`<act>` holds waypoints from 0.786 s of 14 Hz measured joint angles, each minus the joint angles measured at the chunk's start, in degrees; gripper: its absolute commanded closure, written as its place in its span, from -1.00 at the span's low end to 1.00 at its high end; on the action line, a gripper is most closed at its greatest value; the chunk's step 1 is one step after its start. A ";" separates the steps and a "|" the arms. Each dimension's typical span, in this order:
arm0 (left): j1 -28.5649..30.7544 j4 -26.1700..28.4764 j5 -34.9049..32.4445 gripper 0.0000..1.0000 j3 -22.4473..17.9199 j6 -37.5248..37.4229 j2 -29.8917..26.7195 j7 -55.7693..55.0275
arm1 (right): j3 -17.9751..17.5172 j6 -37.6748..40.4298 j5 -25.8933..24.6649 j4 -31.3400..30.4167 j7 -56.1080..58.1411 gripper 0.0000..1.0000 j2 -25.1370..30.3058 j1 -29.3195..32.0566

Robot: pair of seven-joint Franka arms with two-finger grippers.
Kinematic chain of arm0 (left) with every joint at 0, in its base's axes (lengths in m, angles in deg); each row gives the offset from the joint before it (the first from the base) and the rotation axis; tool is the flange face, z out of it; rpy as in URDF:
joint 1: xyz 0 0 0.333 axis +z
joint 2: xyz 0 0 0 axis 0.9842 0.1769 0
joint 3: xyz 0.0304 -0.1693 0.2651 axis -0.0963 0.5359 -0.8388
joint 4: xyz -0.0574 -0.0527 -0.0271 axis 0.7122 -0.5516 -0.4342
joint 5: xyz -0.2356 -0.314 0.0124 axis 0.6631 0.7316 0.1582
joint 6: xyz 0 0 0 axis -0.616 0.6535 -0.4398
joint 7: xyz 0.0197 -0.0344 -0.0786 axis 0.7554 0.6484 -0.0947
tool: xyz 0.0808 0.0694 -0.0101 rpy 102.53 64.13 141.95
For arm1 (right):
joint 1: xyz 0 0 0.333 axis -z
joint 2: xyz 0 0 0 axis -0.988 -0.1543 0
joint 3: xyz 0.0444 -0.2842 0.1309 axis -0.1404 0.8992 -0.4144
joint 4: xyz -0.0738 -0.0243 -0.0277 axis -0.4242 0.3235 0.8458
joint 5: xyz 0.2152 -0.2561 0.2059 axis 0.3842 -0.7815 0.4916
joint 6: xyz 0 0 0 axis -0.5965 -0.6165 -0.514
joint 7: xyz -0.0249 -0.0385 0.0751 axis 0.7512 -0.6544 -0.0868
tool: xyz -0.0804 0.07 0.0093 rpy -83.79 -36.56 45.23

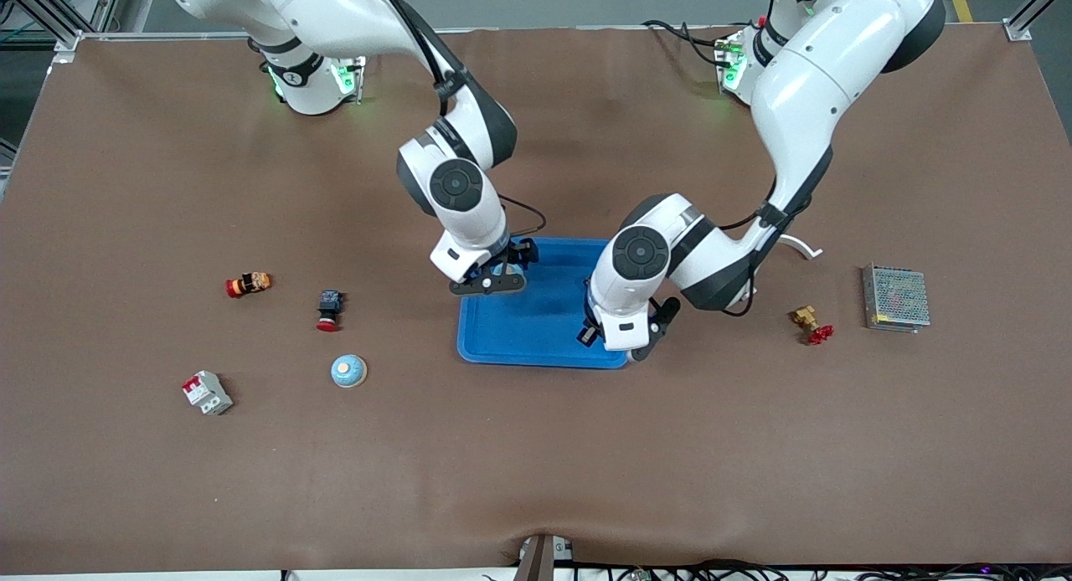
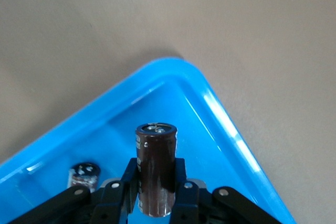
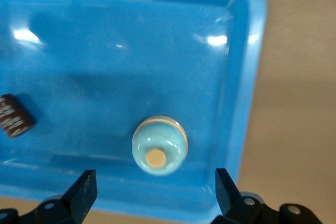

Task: Place electrolytic capacitor and blue bell in tray
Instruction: 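Open the right gripper on the bell while the left gripper releases the capacitor, then grasp the second bell with the right gripper while the left gripper retracts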

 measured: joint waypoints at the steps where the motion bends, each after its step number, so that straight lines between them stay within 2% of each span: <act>1: -0.47 -0.04 0.00 1.00 -0.31 0.31 0.61 -0.27 | 0.11 3.67 0.00 0.75 1.69 -1.00 1.89 1.08; 3: -1.39 -0.11 0.00 1.00 -1.36 0.60 1.69 -0.39 | 0.19 9.78 0.00 2.57 5.60 -1.00 4.46 3.87; 5: -2.02 -0.15 0.00 1.00 -2.07 0.76 2.51 -0.39 | 0.24 12.70 -0.20 4.47 10.81 -1.00 5.31 6.32; 6: -2.08 -0.18 0.00 0.72 -2.20 0.77 2.74 -0.39 | 0.28 13.70 -0.57 5.47 13.52 -1.00 5.36 7.49; 7: -2.08 -0.21 0.00 0.16 -2.33 0.77 2.84 -0.39 | 0.32 15.00 -1.34 6.64 16.17 -1.00 5.36 8.80; 8: -2.08 -0.28 0.00 -0.74 -2.44 0.77 2.84 -0.39 | 0.37 16.49 -2.27 7.87 18.83 -1.00 5.36 10.10; 9: -2.06 -0.39 0.00 -1.00 -2.53 0.77 2.84 -0.39 | 0.41 18.04 -3.19 9.22 21.90 -1.00 5.36 11.52; 11: -2.03 -0.81 0.00 -1.00 -2.56 0.77 2.82 -0.37 | 0.50 20.24 -3.91 11.46 28.64 -1.00 5.37 14.52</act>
